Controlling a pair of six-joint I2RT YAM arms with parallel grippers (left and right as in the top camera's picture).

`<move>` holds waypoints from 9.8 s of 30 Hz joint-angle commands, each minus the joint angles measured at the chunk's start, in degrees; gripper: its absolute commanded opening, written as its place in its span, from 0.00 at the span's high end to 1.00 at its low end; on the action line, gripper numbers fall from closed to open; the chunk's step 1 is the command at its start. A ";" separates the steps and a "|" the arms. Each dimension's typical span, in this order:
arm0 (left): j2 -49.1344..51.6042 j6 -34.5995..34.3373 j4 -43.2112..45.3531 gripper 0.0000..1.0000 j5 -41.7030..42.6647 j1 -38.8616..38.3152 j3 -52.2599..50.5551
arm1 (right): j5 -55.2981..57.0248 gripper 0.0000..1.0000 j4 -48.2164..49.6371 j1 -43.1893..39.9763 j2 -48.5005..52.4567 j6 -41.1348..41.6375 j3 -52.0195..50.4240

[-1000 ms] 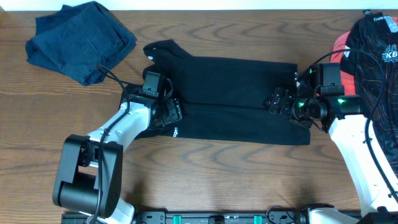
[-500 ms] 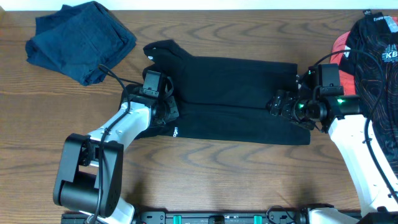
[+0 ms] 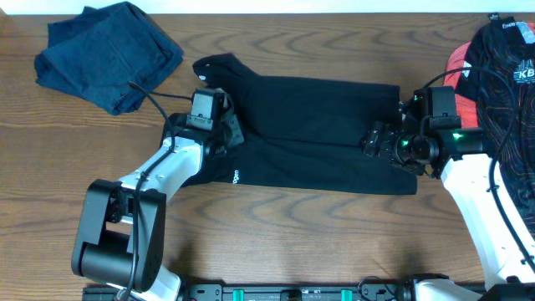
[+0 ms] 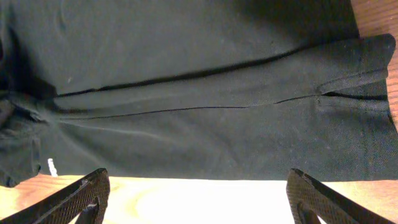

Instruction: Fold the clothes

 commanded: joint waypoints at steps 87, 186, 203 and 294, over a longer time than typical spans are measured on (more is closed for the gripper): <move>-18.64 2.27 -53.02 0.52 -7.89 13.97 1.31 | 16.68 0.01 -8.70 -0.74 6.84 10.88 -0.44; 24.92 15.32 -24.30 0.72 -2.23 18.36 33.90 | 4.28 0.20 -1.90 -4.07 47.06 -3.41 40.81; 24.92 15.32 -24.33 0.72 -2.23 18.36 33.88 | 4.24 0.20 1.70 -1.88 49.86 -2.95 40.68; 3.98 12.79 -55.23 0.94 2.86 18.36 33.90 | 5.31 0.92 -24.79 -6.45 35.63 -2.60 43.67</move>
